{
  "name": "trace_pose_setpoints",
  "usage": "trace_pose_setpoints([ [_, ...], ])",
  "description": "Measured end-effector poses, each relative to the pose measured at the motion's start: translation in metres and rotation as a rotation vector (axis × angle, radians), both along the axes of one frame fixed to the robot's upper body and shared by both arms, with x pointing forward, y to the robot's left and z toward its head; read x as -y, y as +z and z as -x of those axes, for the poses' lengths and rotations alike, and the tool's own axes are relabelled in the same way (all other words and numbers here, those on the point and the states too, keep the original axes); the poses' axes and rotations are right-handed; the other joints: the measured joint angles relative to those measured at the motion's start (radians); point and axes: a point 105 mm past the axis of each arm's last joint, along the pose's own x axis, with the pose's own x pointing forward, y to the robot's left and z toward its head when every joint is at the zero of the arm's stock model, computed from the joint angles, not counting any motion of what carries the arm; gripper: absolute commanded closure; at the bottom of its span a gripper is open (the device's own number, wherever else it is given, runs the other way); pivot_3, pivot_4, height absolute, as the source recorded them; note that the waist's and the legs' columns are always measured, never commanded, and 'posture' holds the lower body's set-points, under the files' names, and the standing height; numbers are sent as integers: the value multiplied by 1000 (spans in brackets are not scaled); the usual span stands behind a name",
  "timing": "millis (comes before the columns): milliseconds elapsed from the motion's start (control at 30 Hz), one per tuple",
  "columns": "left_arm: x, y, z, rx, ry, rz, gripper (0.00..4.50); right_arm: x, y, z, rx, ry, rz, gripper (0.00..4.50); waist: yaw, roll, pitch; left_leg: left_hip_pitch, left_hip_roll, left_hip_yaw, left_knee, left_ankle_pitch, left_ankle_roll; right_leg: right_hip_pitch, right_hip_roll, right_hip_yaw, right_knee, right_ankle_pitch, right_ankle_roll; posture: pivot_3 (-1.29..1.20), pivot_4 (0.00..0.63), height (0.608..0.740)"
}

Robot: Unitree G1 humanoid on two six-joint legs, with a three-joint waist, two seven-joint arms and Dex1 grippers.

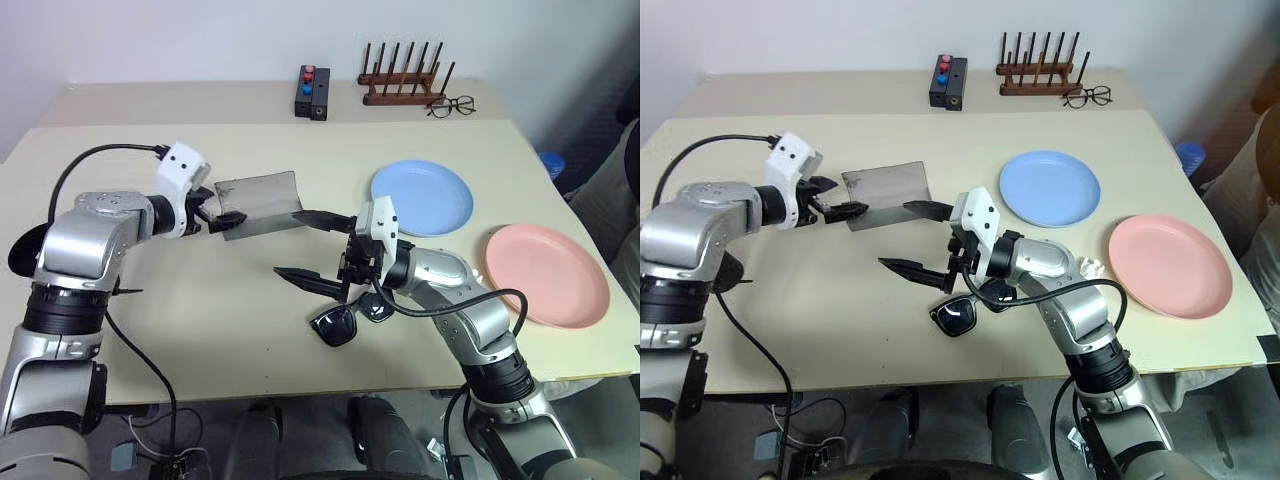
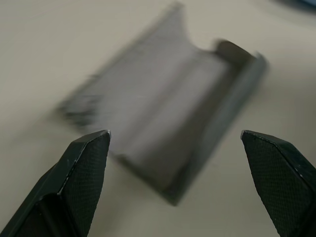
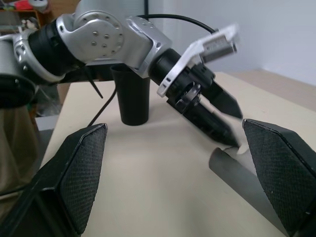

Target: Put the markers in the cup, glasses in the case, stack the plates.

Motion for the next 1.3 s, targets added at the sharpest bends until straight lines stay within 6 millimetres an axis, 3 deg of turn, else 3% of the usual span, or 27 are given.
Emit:
trace_pose_setpoints([
  [200, 3, -24, -2, -122, -161, -89, 148, 2, -3, 0, -10, -23, -4, 0, 2, 0, 0, -3, 0, 0, 1, 0, 0, -2, 0, 0, 1, 0, 0, 0, 150, 740],
  [233, 5, -25, -2, -129, -187, -93, 373, 2, -3, 0, -10, -26, -4, 0, 2, 0, 0, -4, 0, 0, 1, 0, 0, -2, 0, 0, 1, 0, 0, 0, 150, 740],
  [333, 10, -29, -7, -149, -218, -91, 1378, 2, -2, 0, -5, -35, -5, 0, 4, 0, 0, -4, 0, 0, 2, 0, 0, -2, 0, 0, 1, 0, 0, 0, 150, 740],
  [533, 13, -35, -14, -168, -225, -83, 4406, 3, -1, 0, 2, -42, -1, 0, 3, 0, 0, -5, 0, 0, 2, 0, 0, -3, 0, 0, 1, 0, 1, 0, 150, 740],
  [767, 18, -35, -11, -128, -321, -92, 4463, 6, -5, 0, -6, -47, 9, 0, 3, 0, 0, -5, 0, 0, 3, 0, 0, -3, 0, 0, 3, 0, 1, 0, 150, 740],
  [1067, 6, -41, 58, -229, -657, -199, 4463, 19, -9, 0, 0, -29, 83, 0, 5, 1, 0, -4, 1, -1, 5, 0, 0, -7, 1, 0, 14, -2, -1, 0, 150, 740],
  [1300, 12, -48, 67, -229, -705, -224, 4463, 24, -13, 2, -16, -8, 117, 0, 3, 1, 0, -5, 0, -1, 7, 1, 2, -6, 0, 0, 14, -4, -4, 0, 150, 740],
])
